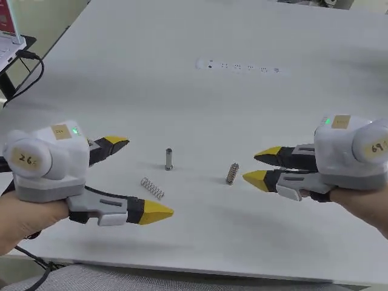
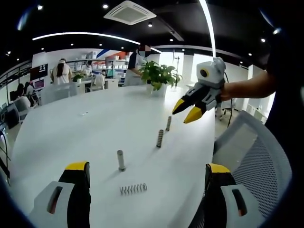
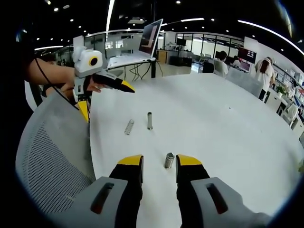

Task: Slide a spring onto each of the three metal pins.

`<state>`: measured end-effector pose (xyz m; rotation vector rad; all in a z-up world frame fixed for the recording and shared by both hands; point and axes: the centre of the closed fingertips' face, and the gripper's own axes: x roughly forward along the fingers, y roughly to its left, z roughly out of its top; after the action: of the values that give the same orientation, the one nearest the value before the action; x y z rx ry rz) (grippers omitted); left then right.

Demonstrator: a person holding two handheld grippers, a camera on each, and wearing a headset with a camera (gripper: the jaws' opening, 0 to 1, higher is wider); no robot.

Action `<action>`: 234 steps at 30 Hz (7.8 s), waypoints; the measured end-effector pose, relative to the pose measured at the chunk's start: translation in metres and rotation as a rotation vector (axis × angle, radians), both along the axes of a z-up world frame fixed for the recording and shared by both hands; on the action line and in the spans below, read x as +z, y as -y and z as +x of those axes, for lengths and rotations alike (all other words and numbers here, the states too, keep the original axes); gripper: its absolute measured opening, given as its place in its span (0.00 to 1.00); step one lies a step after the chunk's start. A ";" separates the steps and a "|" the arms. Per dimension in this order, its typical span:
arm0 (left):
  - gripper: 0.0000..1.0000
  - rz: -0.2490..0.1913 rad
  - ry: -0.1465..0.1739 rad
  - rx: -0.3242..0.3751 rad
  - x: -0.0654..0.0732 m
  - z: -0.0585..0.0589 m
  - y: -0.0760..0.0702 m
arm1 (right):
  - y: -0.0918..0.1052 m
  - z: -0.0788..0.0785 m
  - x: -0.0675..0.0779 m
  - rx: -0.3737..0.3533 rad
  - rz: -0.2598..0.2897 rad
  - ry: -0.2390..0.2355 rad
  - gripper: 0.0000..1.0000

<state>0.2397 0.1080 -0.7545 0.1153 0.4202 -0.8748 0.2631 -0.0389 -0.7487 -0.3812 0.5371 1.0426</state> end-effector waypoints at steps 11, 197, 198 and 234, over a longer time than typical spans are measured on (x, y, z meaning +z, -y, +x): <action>0.98 -0.003 -0.004 0.002 0.000 -0.006 -0.005 | 0.015 -0.019 -0.012 -0.017 -0.022 -0.033 0.26; 0.09 -0.133 -0.088 -0.305 -0.004 -0.015 0.043 | -0.105 -0.044 -0.020 0.488 -0.126 0.086 0.07; 0.10 -0.143 -0.094 -0.302 -0.003 -0.016 0.043 | -0.104 -0.044 -0.020 0.491 -0.128 0.091 0.07; 0.02 -0.131 -0.037 -0.359 0.003 -0.023 0.047 | -0.101 -0.051 -0.019 0.537 -0.148 0.094 0.07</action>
<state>0.2169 0.0615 -0.7517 0.0543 0.3815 -1.2566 0.2117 0.0620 -0.7682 -0.7279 0.4372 1.4956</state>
